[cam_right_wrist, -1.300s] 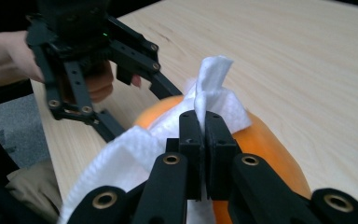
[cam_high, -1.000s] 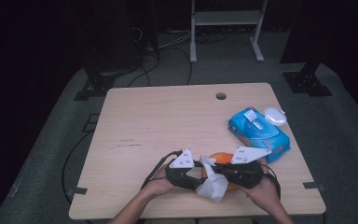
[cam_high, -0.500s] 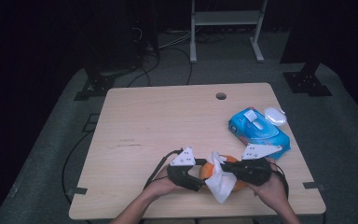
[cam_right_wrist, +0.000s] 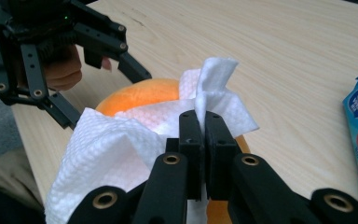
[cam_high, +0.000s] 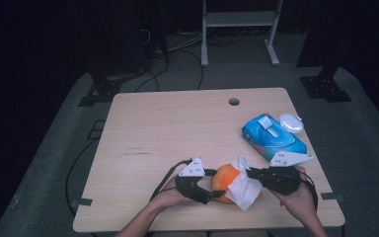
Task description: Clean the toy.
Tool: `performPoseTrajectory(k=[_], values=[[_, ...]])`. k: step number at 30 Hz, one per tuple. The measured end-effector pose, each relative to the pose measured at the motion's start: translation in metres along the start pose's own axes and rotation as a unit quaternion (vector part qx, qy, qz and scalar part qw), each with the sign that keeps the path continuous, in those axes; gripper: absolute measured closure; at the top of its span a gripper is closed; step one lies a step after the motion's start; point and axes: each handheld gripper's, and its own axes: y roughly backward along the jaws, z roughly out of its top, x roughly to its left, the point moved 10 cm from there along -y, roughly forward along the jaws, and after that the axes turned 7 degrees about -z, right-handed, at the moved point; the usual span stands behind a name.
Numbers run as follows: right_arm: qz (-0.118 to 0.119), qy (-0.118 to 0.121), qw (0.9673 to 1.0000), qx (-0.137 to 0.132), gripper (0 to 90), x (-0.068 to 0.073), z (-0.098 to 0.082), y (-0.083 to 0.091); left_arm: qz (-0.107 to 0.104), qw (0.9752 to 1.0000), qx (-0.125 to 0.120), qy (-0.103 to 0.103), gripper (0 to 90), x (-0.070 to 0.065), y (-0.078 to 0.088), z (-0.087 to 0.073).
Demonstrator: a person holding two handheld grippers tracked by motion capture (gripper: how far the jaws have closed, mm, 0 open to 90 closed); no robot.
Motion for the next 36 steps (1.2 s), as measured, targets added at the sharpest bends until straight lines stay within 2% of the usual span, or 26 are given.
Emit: performPoseTrajectory(k=[1, 3, 6, 8, 9, 10, 11, 13, 14, 15, 17, 18, 20, 22, 24, 25, 26, 27, 28, 30, 32, 33, 36], values=[[0.005, 0.005, 1.0, 0.0, 86.3, 0.003, 0.0, -0.001, -0.005, 0.9998, -0.003, 0.02, 17.9, 0.001, 0.0, 0.002], [0.013, 0.012, 0.9998, 0.001, 86.3, 0.008, -0.001, -0.002, -0.014, 0.9987, -0.013, 0.047, 13.9, 0.002, -0.001, 0.004], [0.023, 0.016, 0.9996, 0.003, 86.3, 0.013, -0.002, -0.004, -0.015, 0.9981, -0.012, 0.059, 10.1, 0.004, -0.002, 0.003], [0.035, 0.023, 0.9991, 0.009, 86.3, 0.019, -0.004, -0.006, -0.022, 0.9971, -0.005, 0.072, 5.8, 0.005, -0.006, -0.003], [0.045, 0.024, 0.9986, 0.011, 86.3, 0.021, -0.005, -0.007, -0.022, 0.9971, -0.005, 0.072, 4.2, 0.005, -0.006, -0.003], [0.052, 0.028, 0.9981, 0.014, 86.3, 0.024, -0.006, -0.007, -0.027, 0.9967, -0.001, 0.076, 3.7, 0.004, -0.008, -0.005], [0.057, 0.03, 0.9978, 0.017, 86.3, 0.026, -0.007, -0.008, -0.042, 0.9959, 0.002, 0.079, 3.8, 0.002, -0.012, -0.009], [0.06, 0.031, 0.9976, 0.018, 86.3, 0.028, -0.007, -0.009, -0.051, 0.9958, -0.003, 0.076, 6.4, -0.001, -0.015, -0.009], [0.06, 0.032, 0.9975, 0.02, 86.2, 0.027, -0.008, -0.009, -0.051, 0.9958, -0.003, 0.076, 11.1, -0.001, -0.015, -0.009], [0.06, 0.027, 0.9977, 0.017, 86.2, 0.027, -0.007, -0.009, -0.048, 0.9971, -0.007, 0.058, 19.3, -0.001, -0.011, -0.008], [0.058, 0.02, 0.9981, 0.009, 86.2, 0.025, -0.004, -0.008, -0.037, 0.9985, -0.013, 0.038, 31.2, 0.0, -0.007, -0.003], [0.056, 0.018, 0.9983, 0.003, 86.3, 0.024, -0.002, -0.007, -0.027, 0.9992, -0.018, 0.024, 34.0, 0.0, -0.005, 0.001], [0.048, 0.016, 0.9987, -0.013, 86.3, 0.022, 0.005, -0.005, 0.012, 0.9996, -0.02, -0.017, 36.8, 0.005, 0.001, 0.01], [0.029, 0.019, 0.9991, -0.023, 86.4, 0.02, 0.01, -0.007, 0.04, 0.9981, -0.017, -0.045, 36.8, 0.01, 0.008, 0.017], [0.025, 0.018, 0.9992, -0.024, 86.4, 0.02, 0.013, -0.013, 0.054, 0.9965, -0.002, -0.064, 35.7, 0.014, 0.013, 0.014], [0.025, 0.019, 0.9993, -0.021, 86.3, 0.02, 0.012, -0.017, 0.054, 0.9967, 0.005, -0.061, 34.2, 0.017, 0.014, 0.01], [0.028, 0.017, 0.9993, -0.017, 86.3, 0.021, 0.011, -0.021, 0.046, 0.9976, 0.008, -0.05, 32.1, 0.02, 0.015, 0.005], [0.034, 0.015, 0.9992, -0.016, 86.3, 0.021, 0.01, -0.024, 0.042, 0.9982, 0.007, -0.042, 30.2, 0.023, 0.017, 0.001], [0.034, 0.015, 0.9992, -0.016, 86.3, 0.021, 0.01, -0.024, 0.042, 0.9982, 0.007, -0.042, 29.3, 0.023, 0.017, 0.001], [0.034, 0.006, 0.9994, -0.01, 86.4, 0.016, 0.004, -0.028, 0.026, 0.9994, -0.001, -0.021, 27.7, 0.029, 0.022, -0.007], [0.035, -0.003, 0.9993, -0.011, 86.4, 0.013, 0.003, -0.028, 0.025, 0.9996, -0.004, -0.016, 26.8, 0.031, 0.023, -0.008], [0.031, -0.017, 0.9993, -0.008, 86.4, 0.007, -0.001, -0.028, 0.021, 0.9997, -0.002, -0.01, 26.1, 0.034, 0.026, -0.012], [0.018, -0.031, 0.9994, -0.003, 86.4, -0.003, -0.006, -0.027, 0.019, 0.9998, -0.006, 0.008, 25.6, 0.038, 0.028, -0.017]])
